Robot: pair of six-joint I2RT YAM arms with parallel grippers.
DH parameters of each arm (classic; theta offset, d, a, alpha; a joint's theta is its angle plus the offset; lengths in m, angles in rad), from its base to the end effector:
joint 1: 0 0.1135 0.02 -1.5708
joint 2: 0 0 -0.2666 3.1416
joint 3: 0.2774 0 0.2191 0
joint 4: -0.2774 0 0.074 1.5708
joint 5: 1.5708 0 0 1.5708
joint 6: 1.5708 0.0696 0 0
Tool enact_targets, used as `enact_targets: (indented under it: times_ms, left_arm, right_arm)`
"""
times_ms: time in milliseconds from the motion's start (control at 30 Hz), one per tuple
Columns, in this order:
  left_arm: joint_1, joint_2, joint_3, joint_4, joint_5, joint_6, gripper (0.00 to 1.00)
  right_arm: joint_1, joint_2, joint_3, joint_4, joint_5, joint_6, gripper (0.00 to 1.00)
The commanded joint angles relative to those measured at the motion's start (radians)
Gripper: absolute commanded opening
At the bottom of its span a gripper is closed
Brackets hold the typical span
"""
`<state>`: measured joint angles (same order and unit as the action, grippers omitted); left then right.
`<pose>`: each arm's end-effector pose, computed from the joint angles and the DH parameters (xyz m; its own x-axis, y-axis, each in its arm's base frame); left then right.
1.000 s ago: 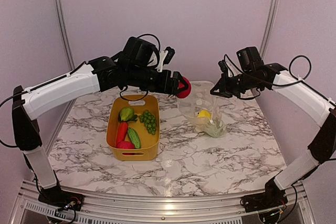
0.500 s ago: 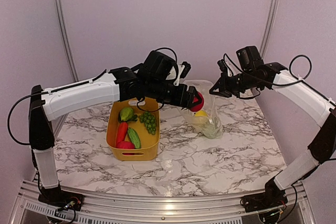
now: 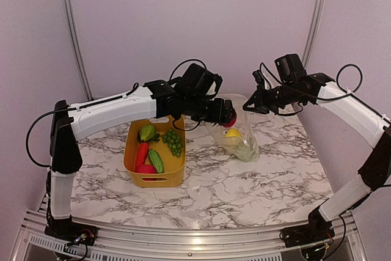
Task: Place the food in the zip-top bag and seal the zipper
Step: Place the fake fruit in the zipper food storage bag, then adjust the zipper food storage bag at the center of the board.
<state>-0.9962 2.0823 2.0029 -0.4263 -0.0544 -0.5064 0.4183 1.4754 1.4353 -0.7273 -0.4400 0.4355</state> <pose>0.2700 -0.4100 0.3196 -0.6242 0.0730 -0.7778 0.5827 0.7067 -0.4013 0.2677 0.1514 0.3353 -0.8484 0.0406 -0.5278 -0.3195 0.7557 0.5717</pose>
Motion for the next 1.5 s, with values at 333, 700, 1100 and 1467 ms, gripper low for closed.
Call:
enact_targets:
  times_ms: [333,700,1100,1467]
  left_arm:
    - [0.009,0.208,0.193,-0.037,-0.257,-0.124,0.99]
    - [-0.009,0.019,0.129,0.087,-0.148,-0.048,0.99]
    - [-0.033,-0.287,-0.166,0.082,-0.153,0.022,0.99]
    - [0.033,-0.278,-0.276,-0.180,-0.106,-0.197,0.60]
  right_arm:
    - [0.013,-0.015,0.000,0.044,-0.062,0.068,0.00]
    - [0.014,-0.009,-0.006,0.076,-0.047,0.097,0.00]
    - [0.014,0.000,-0.015,0.095,-0.039,0.095,0.00]
    - [0.014,0.030,0.019,0.071,-0.048,0.072,0.00]
